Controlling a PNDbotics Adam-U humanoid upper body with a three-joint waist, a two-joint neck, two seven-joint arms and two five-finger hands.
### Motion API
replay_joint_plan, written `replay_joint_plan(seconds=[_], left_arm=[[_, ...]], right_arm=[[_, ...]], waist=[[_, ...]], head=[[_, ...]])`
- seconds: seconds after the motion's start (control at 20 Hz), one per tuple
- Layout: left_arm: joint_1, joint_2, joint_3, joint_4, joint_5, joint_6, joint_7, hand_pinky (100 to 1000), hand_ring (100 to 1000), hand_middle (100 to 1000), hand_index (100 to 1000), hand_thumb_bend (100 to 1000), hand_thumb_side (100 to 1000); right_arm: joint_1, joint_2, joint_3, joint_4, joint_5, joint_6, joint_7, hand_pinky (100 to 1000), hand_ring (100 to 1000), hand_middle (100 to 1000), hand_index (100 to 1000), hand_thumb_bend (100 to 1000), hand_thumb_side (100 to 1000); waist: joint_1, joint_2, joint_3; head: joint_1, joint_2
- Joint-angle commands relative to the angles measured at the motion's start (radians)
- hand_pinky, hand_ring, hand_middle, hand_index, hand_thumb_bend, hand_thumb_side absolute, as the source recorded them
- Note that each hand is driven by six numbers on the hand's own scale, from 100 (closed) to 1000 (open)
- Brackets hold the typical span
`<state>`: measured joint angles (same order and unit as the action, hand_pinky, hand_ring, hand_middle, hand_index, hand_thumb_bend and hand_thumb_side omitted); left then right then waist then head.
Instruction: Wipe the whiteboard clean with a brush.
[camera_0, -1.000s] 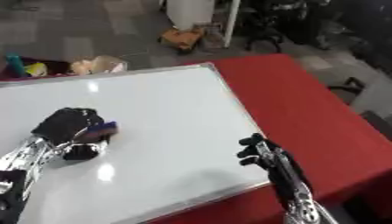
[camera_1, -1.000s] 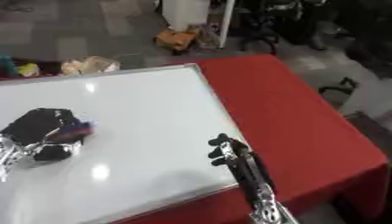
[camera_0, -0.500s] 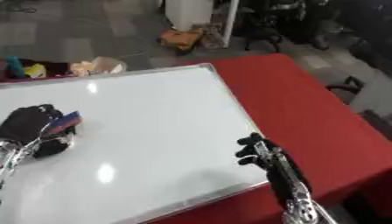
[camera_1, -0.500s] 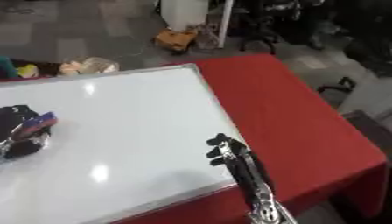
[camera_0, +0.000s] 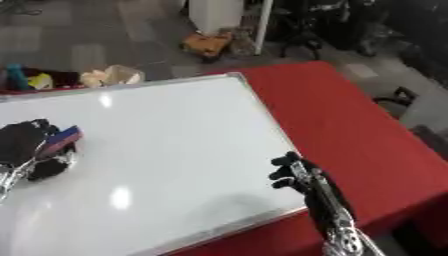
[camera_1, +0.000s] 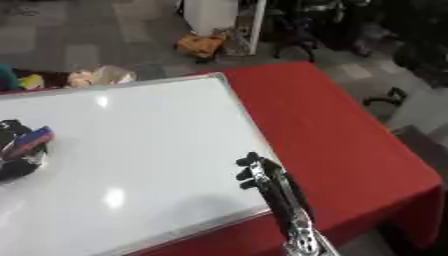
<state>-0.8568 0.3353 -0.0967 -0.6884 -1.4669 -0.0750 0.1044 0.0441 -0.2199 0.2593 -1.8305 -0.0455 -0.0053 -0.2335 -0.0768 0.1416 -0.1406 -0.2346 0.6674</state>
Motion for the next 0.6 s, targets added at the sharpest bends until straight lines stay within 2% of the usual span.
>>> replay_joint_plan(seconds=[0.05, 0.25, 0.6], left_arm=[[0.026, 0.016, -0.012, 0.030, 0.009, 0.002, -0.013, 597, 642, 639, 759, 133, 780], [0.038, -0.009, -0.065, -0.030, 0.046, -0.049, -0.031, 594, 637, 633, 764, 115, 793], [0.068, -0.046, -0.214, -0.197, 0.134, -0.157, -0.118, 585, 625, 621, 772, 100, 830]], right_arm=[[-0.006, -0.010, -0.006, -0.013, -0.001, -0.003, -0.001, 606, 639, 482, 688, 100, 872], [-0.008, -0.010, -0.005, -0.013, -0.002, -0.002, 0.001, 606, 639, 482, 688, 100, 872], [-0.011, -0.012, -0.002, -0.013, -0.004, -0.002, 0.004, 606, 639, 482, 688, 100, 872]], waist=[[-0.001, -0.001, 0.001], [-0.001, 0.000, 0.000], [0.000, -0.001, -0.003]], head=[[-0.002, -0.002], [0.001, -0.002], [0.005, -0.003]])
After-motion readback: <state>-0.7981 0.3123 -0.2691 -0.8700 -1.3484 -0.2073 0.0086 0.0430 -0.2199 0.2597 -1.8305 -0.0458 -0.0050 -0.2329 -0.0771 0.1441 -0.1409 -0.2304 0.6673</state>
